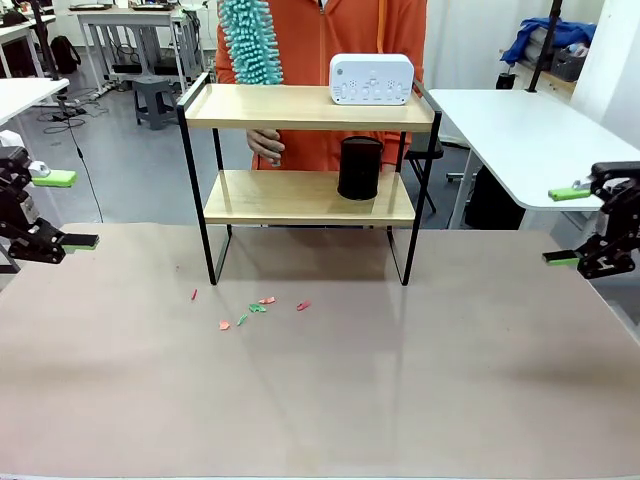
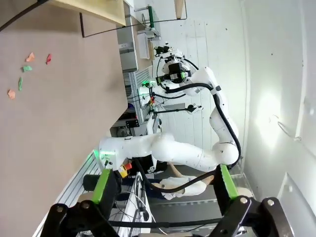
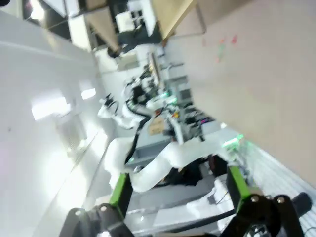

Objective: Clean the shelf.
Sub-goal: Hand the Duster back to the human.

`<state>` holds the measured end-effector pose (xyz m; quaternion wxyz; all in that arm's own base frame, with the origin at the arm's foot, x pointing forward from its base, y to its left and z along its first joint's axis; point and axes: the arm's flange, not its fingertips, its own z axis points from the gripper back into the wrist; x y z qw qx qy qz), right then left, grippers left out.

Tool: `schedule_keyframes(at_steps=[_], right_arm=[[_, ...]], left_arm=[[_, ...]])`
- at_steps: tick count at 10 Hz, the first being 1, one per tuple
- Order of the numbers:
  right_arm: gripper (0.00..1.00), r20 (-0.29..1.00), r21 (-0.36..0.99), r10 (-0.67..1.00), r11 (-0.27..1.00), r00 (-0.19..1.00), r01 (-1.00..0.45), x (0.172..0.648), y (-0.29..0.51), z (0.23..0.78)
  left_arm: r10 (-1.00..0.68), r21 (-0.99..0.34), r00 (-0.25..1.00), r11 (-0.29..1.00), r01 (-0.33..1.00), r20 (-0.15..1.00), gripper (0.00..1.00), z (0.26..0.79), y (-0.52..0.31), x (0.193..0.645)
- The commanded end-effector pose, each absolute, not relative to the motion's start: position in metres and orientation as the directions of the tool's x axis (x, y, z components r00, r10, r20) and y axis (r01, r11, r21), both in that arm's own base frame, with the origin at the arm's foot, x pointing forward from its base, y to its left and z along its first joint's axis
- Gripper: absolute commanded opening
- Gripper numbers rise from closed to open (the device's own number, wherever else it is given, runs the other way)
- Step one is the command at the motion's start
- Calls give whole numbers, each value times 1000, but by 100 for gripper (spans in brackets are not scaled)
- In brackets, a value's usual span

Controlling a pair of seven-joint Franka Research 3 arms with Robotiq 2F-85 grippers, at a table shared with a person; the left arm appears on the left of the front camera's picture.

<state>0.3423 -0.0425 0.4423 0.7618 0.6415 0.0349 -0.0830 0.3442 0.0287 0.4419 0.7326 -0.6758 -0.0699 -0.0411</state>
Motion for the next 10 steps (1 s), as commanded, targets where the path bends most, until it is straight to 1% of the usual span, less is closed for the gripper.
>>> schedule_keyframes(at_steps=[1, 2, 10], right_arm=[[100, -170, 957, -146, 213, 975, 198, 360, -35, 437], [100, -160, 972, -82, 163, 984, 171, 342, -42, 442], [100, -160, 972, -82, 163, 984, 171, 342, -42, 442]], left_arm=[[24, -987, 990, 86, 135, 138, 100, 440, 26, 343], [24, -987, 990, 86, 135, 138, 100, 440, 26, 343], [24, -987, 990, 86, 135, 138, 100, 440, 26, 343]])
